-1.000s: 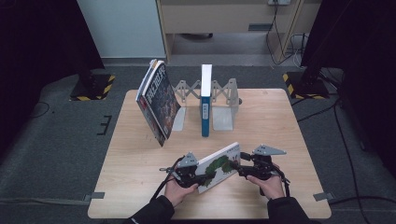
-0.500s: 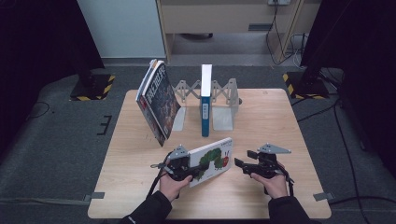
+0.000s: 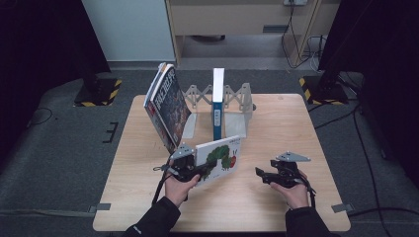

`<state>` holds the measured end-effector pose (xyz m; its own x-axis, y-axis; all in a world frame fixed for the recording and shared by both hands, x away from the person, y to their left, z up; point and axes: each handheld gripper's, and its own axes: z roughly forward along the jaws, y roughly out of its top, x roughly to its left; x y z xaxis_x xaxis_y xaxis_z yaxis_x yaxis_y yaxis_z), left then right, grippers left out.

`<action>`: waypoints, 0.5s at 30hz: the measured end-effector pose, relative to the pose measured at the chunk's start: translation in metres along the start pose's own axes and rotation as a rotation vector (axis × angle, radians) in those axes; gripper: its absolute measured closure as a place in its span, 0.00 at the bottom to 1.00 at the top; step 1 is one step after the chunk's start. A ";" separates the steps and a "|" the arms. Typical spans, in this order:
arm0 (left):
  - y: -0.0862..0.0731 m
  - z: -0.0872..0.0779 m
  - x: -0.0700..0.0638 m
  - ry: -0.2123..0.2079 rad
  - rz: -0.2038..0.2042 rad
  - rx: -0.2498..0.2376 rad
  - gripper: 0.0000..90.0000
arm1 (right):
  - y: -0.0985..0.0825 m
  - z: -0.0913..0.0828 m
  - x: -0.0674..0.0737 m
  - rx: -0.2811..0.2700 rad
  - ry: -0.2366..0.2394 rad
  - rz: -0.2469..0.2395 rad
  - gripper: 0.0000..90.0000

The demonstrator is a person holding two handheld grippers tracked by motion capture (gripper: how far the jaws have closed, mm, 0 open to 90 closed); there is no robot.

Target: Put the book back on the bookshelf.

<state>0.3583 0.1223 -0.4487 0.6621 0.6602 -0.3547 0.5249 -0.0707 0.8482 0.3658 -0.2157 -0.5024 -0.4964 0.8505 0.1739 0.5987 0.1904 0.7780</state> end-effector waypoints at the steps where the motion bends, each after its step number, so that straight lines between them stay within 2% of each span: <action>1: 0.003 0.001 0.000 0.007 0.000 -0.007 0.83 | 0.000 0.000 -0.001 0.005 -0.010 -0.004 0.28; 9: 0.020 0.009 0.001 0.048 -0.001 -0.044 0.83 | -0.006 0.004 -0.006 0.083 -0.075 -0.023 0.21; 15: 0.030 0.017 0.001 0.072 0.007 -0.066 0.83 | -0.009 0.008 -0.008 0.135 -0.090 -0.040 0.18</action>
<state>0.3838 0.1077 -0.4302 0.6244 0.7117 -0.3218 0.4825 -0.0274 0.8755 0.3695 -0.2208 -0.5158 -0.4667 0.8803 0.0845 0.6615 0.2841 0.6941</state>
